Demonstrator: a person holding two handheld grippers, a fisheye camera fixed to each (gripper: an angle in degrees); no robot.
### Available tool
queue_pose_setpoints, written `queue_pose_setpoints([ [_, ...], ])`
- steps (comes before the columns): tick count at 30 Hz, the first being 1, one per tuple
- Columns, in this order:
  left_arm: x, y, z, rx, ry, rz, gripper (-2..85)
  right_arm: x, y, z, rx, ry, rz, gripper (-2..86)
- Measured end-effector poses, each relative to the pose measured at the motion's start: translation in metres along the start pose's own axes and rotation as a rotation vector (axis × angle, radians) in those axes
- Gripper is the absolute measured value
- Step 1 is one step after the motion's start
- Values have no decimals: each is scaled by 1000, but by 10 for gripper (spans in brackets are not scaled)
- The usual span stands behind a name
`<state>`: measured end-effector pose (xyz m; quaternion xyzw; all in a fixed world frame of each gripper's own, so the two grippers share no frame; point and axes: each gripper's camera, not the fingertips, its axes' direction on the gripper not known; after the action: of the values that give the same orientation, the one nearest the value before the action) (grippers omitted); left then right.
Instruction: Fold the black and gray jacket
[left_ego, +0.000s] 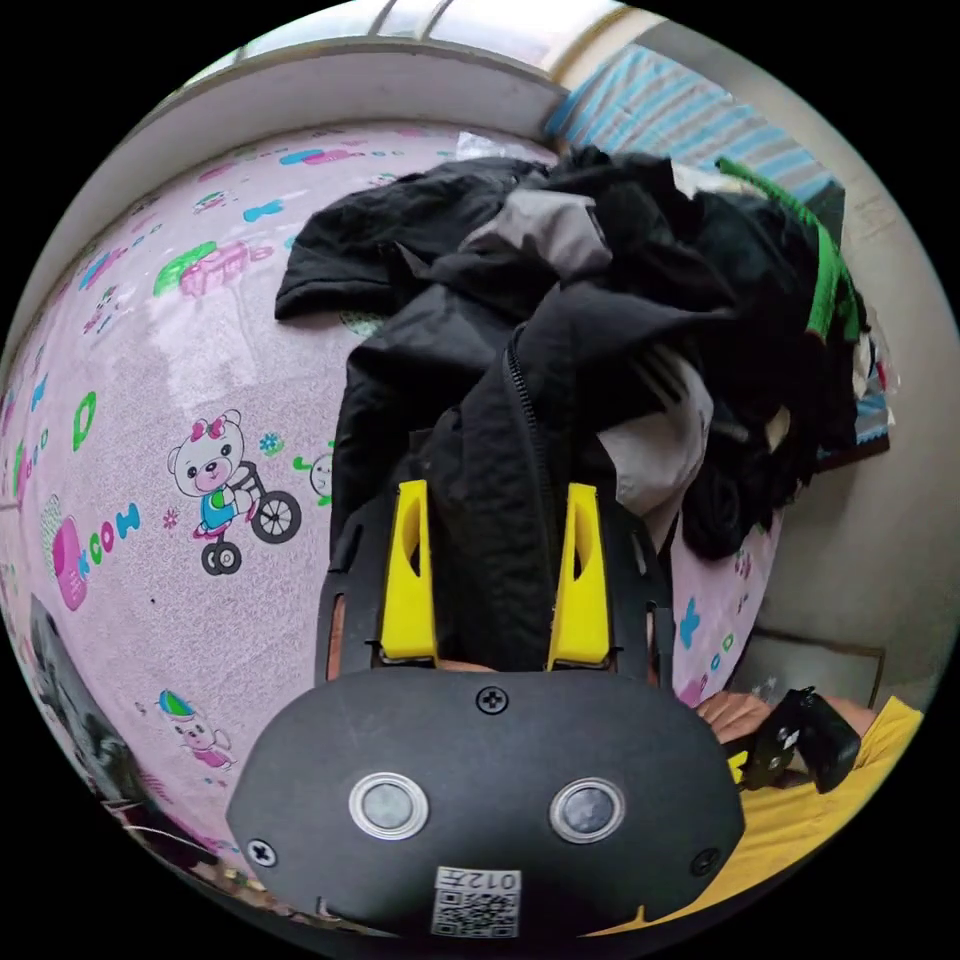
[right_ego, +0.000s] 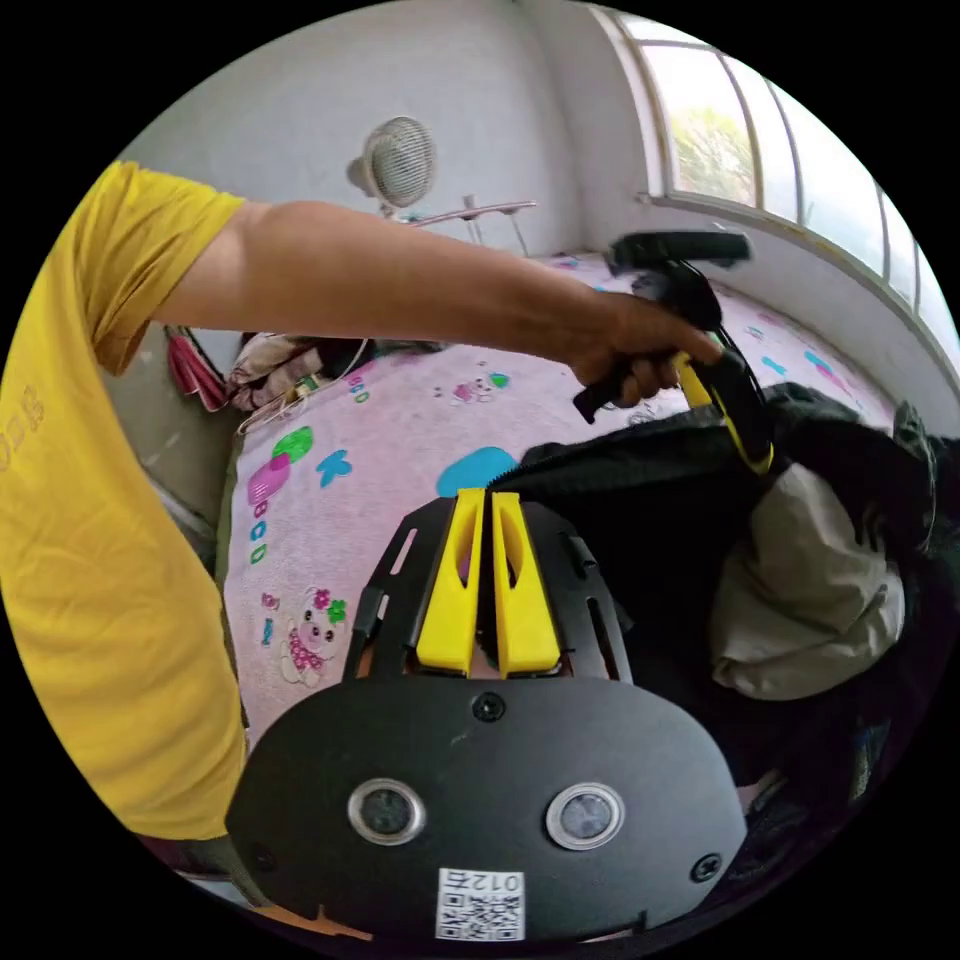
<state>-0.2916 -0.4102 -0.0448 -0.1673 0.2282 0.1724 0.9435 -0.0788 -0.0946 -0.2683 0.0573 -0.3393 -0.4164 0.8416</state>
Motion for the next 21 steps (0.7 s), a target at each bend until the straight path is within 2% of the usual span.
queue_pose_setpoints([
  [3,16,35,-10,-31,-16,84,106,-32,7,-18,34,-17,-32,15],
  [6,24,83,-41,39,31,82,72,-64,23,-35,40,-36,-26,16],
  [11,52,166,-91,90,-2,122,62,-109,60,-63,7,-34,54,22],
  [14,73,224,-119,105,-15,162,61,-116,91,-94,30,61,194,28],
  [17,92,288,-142,115,-13,214,61,-114,115,-137,130,214,318,38],
  [21,112,380,-172,115,4,283,60,-121,118,-174,312,385,343,79],
])
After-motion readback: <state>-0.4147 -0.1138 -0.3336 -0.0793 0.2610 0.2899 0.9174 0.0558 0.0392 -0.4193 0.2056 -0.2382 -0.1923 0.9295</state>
